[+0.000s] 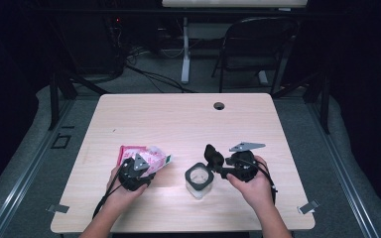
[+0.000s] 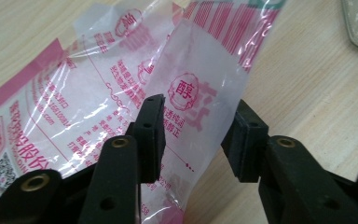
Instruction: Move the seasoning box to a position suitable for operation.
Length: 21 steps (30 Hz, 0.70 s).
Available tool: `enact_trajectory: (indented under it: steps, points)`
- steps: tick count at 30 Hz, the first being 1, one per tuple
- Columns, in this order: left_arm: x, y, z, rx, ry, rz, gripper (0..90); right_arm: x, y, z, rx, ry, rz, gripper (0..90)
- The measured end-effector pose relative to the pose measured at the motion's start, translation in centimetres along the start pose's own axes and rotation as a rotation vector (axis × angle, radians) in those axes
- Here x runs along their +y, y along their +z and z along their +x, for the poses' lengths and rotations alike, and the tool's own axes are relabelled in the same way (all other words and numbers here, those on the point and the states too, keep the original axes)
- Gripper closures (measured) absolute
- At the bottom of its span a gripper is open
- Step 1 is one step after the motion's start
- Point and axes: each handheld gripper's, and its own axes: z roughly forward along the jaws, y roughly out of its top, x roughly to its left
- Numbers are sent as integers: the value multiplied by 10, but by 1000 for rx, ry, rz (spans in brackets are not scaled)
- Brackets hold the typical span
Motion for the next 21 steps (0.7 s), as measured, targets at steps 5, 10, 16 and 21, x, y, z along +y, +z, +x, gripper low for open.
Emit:
enact_trajectory:
  steps: [5, 10, 16, 21]
  points:
    - [-1, 8, -1, 32, 12, 7, 491, -2, 1, 3, 0, -2, 11, 480]
    - [-2, 15, -3, 56, 41, 35, 462, -4, 1, 3, -5, 1, 15, 480]
    - [-1, 19, -2, 54, 36, 32, 431, -5, -1, 2, -7, 9, 12, 480]
    - [-1, 21, 3, 49, 12, 18, 454, -7, -1, 2, -13, 8, 14, 480]
